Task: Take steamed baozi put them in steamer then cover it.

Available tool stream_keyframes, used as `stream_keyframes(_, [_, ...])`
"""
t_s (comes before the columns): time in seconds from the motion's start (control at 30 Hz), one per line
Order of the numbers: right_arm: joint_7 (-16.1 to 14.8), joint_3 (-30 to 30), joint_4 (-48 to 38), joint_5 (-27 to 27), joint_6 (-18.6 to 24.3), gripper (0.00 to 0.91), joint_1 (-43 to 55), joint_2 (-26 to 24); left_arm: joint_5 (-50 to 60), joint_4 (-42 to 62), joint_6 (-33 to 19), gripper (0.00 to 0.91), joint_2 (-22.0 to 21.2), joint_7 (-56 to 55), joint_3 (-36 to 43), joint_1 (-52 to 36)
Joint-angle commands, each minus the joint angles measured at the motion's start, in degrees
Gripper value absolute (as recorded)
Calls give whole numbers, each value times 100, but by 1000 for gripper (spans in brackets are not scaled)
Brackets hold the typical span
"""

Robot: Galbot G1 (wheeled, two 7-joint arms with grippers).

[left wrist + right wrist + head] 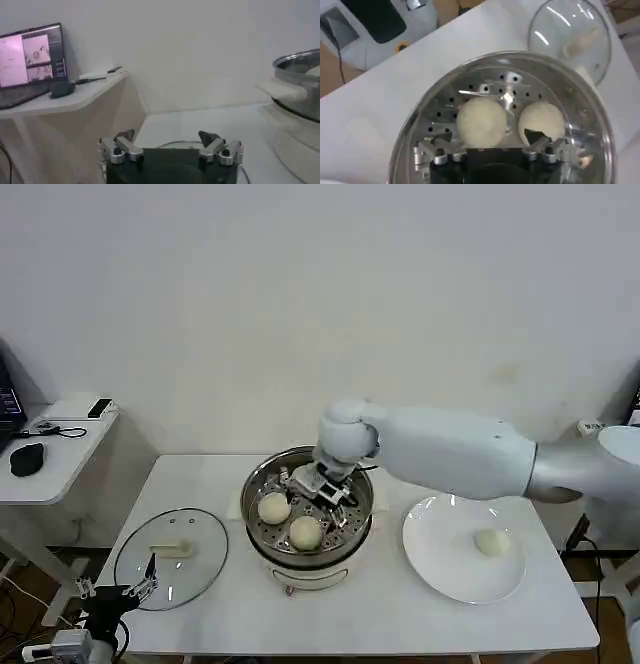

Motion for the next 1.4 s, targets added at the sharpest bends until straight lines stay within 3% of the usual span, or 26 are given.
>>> stream_keyframes(0.03, [234,520,-81,171,-242,907,118,-1049,-21,-16,2,907,91,7,66,-71])
stream_keyframes(0.27, [314,534,71,98,-470,907,49,-2414,-8,-111,-1,907,167,11,222,-109])
stream_keyframes(0.5, [351,586,611,-380,-530,907,-557,-3945,63,-217,1,907,228,25,427,-161])
stream_keyframes(0.67, [340,1355,672,-662,-521,907,-1500,-4442,124,-248,20,907,240,44,588,-231])
stream_keyframes(0.7, [324,1819,621,-779,-512,907,-2107,-4582,133,-225,27,907,259,49,625,-264])
stream_keyframes(0.9, [300,3191,153,-1208,-434,907,-3701,-4669,137,-152,36,907,310,64,663,-279])
stream_keyframes(1.07, [276,3681,-333,-1447,-353,907,-4295,-4428,141,-97,34,907,347,64,629,-259])
stream_keyframes(1.4, [329,3701,-938,-1590,-326,907,-4305,-3818,142,-61,31,907,339,64,555,-198])
